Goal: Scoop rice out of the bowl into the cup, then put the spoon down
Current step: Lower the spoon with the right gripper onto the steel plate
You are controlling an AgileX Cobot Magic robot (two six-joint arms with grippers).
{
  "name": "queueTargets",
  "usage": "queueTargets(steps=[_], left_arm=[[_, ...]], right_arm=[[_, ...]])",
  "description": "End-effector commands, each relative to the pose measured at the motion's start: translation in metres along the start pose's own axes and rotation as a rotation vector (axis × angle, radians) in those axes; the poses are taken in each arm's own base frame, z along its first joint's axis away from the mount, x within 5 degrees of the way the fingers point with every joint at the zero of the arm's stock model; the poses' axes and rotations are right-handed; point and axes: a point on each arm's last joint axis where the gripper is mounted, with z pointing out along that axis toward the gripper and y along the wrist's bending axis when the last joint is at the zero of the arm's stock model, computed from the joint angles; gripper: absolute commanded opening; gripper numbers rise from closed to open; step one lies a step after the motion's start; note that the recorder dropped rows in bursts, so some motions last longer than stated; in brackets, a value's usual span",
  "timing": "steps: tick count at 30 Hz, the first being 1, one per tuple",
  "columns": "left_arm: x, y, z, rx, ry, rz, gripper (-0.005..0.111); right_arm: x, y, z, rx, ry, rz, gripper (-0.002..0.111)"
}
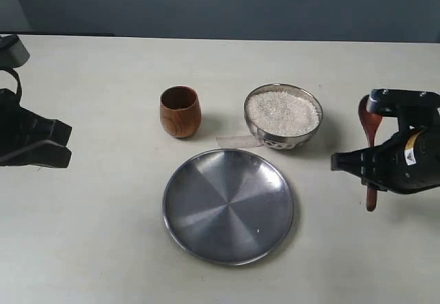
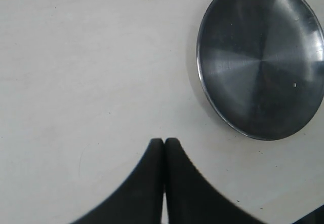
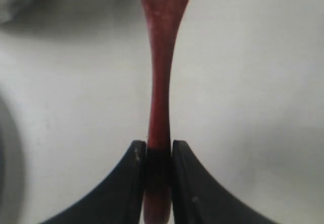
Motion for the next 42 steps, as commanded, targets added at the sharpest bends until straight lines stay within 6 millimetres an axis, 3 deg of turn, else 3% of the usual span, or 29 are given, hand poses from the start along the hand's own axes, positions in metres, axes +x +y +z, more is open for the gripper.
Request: queueTargets(steps=[1,14,21,30,42], left_arm=[[0.002,-0.001,0.001,0.014,0.005,-0.006,0.000],[0.001,-0.001,0.001,0.013,0.003,-0.006,0.000],[0.002,-0.001,0.001,0.015,0.009,-0.006,0.000],[0.002,-0.001,0.001,0.015,0.009,-0.006,0.000],[0.002,-0.001,0.001,0.014,0.007,-0.006,0.000]], right_arm=[[-0.002,0.018,-0.004,-0.057,-0.002,-0.077,-0.001],[0.025,0.086,-0.008,-0.170,0.051,-0.409,-0.001],[0.019,0.112,0.002,-0.157,0.140,-0.510,-0.001],[-0.001,0.135,0.001,-0.166,0.213,-0.542,-0.001],[0.011,0.143,0.019,-0.208,0.348,-0.549,-0.001]])
